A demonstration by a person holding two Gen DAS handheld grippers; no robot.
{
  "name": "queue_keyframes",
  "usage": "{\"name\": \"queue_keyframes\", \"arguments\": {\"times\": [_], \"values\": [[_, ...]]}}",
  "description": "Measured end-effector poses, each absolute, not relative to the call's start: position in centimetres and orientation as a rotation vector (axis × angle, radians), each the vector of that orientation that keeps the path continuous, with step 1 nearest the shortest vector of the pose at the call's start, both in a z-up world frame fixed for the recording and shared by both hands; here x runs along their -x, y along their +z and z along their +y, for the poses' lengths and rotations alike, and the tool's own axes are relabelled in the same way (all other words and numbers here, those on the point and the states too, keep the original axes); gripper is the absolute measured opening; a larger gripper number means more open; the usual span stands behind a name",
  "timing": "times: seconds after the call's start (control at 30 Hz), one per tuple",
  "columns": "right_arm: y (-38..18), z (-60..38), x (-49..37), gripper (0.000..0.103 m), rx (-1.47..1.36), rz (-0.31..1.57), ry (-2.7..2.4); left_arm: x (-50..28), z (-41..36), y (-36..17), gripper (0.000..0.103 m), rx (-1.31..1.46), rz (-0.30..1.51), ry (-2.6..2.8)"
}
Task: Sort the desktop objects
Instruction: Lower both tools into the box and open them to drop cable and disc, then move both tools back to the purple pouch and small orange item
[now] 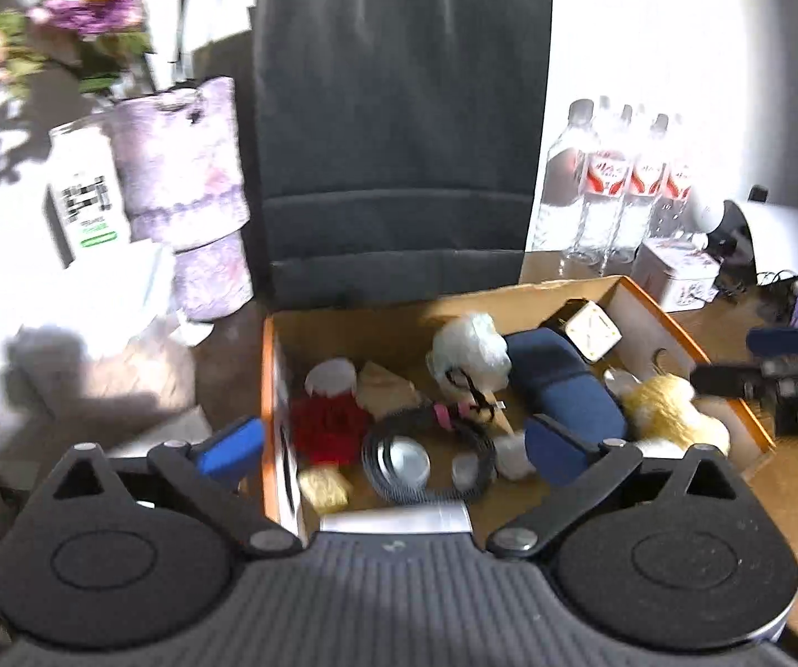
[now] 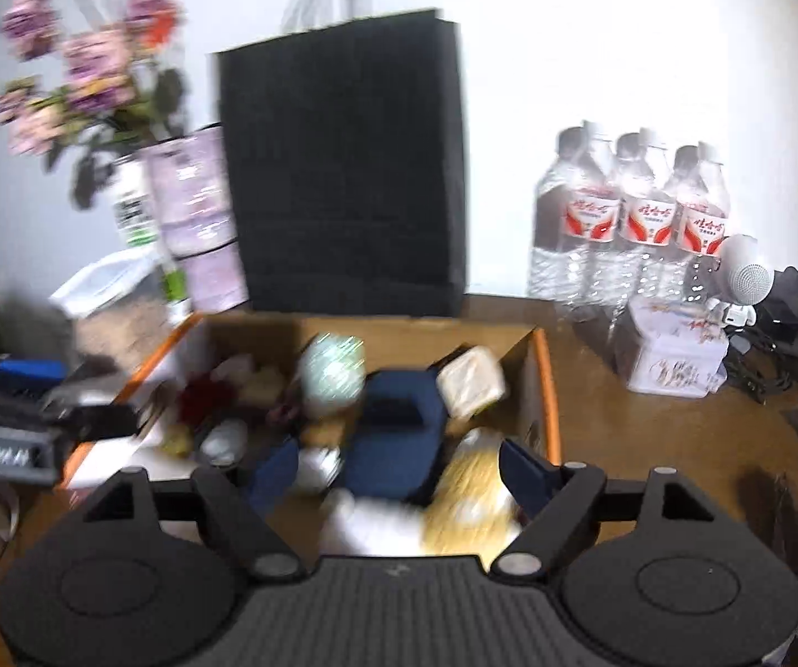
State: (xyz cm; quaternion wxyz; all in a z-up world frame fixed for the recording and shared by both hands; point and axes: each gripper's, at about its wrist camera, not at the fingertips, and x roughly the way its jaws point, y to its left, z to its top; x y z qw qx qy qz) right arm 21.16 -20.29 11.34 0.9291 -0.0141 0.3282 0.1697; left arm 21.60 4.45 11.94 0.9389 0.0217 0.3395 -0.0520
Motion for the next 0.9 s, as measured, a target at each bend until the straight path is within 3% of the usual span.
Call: {"name": "queue_keyframes", "arguments": {"times": [0.2, 0.5, 0.9], "values": [[8.3, -21.1, -11.9, 0.082, 0.034, 0.583, 0.374, -12.4, 3.7, 9.8, 0.103, -0.011, 0.653, -0.084], [3.1, -23.0, -1.7, 0.082, 0.005, 0.65, 0.424, -0.3, 3.2, 3.3, 0.103, 0.022, 0.634, -0.08], [1.3, -23.2, 1.4, 0.083, 0.021, 0.65, 0.404, 3.4, 2.1, 0.6, 0.103, 0.003, 0.661, -0.096]]}}
